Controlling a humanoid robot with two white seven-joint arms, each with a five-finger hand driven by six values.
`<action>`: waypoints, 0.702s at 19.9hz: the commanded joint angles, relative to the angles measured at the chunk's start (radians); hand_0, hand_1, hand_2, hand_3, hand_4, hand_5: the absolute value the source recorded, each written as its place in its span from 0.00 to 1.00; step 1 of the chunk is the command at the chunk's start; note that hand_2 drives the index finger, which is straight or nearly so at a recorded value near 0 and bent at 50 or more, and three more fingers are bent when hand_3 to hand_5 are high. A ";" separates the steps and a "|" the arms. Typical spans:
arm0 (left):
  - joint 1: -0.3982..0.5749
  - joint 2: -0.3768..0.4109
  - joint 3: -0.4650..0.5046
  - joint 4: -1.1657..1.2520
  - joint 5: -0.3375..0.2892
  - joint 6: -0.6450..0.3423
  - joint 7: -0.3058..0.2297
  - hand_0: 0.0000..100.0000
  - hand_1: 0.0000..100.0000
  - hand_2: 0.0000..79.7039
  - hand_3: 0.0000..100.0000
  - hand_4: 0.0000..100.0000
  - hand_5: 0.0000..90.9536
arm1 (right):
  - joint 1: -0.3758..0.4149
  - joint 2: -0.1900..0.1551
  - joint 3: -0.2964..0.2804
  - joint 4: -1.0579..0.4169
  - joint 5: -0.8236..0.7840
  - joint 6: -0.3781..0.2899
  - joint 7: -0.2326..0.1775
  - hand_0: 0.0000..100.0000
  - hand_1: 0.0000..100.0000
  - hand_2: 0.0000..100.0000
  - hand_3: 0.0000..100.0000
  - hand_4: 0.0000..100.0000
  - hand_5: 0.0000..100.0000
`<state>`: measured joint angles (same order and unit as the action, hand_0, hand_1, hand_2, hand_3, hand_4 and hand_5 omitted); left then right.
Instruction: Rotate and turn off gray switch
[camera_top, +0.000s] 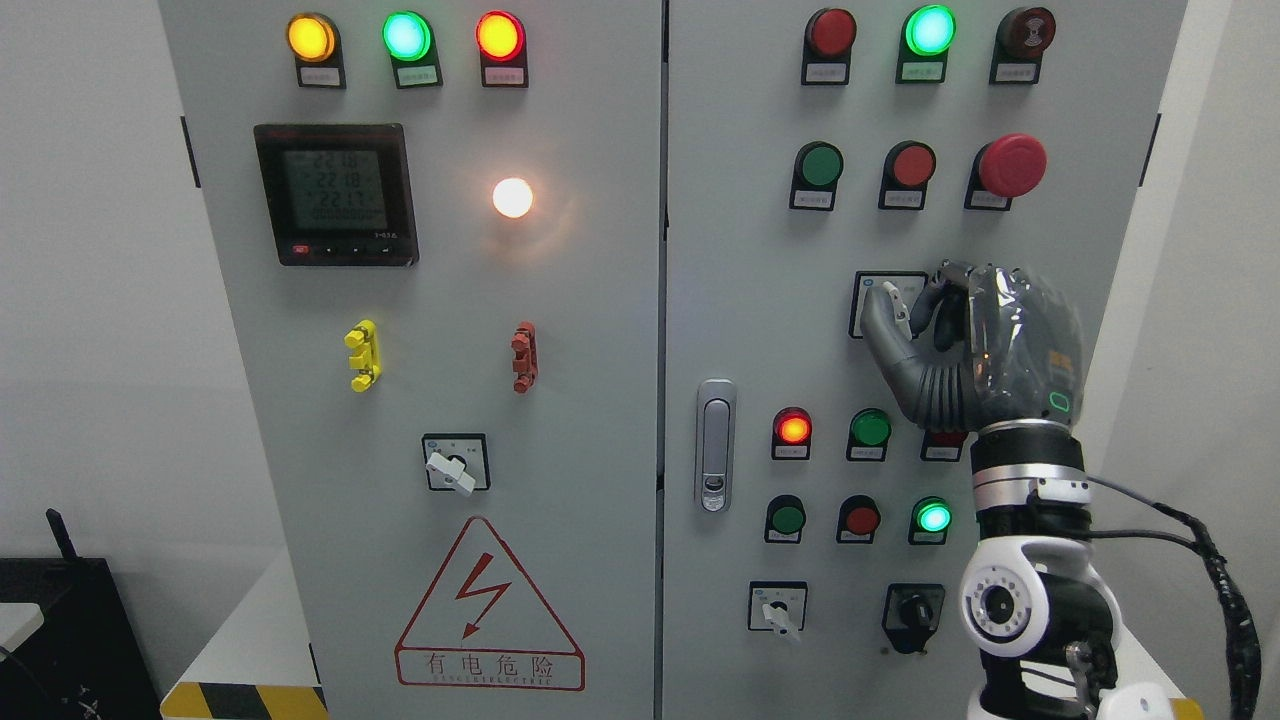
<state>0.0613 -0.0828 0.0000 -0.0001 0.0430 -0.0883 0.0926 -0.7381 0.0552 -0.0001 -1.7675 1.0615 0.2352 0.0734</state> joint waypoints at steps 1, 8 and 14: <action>0.000 0.000 -0.002 0.014 0.000 0.001 0.001 0.12 0.39 0.00 0.00 0.00 0.00 | 0.000 0.000 0.020 0.000 0.000 -0.002 0.005 0.61 0.33 0.76 0.98 0.92 1.00; 0.000 0.000 -0.002 0.014 0.000 0.001 -0.001 0.12 0.39 0.00 0.00 0.00 0.00 | 0.000 0.000 0.020 0.000 0.000 -0.002 0.005 0.63 0.33 0.76 0.98 0.92 1.00; 0.000 0.000 -0.002 0.014 0.000 0.001 0.001 0.12 0.39 0.00 0.00 0.00 0.00 | -0.001 0.000 0.020 -0.001 -0.002 -0.004 0.005 0.67 0.32 0.76 0.98 0.92 1.00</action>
<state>0.0614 -0.0828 0.0000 0.0000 0.0430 -0.0883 0.0903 -0.7381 0.0552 0.0000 -1.7677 1.0604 0.2317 0.0780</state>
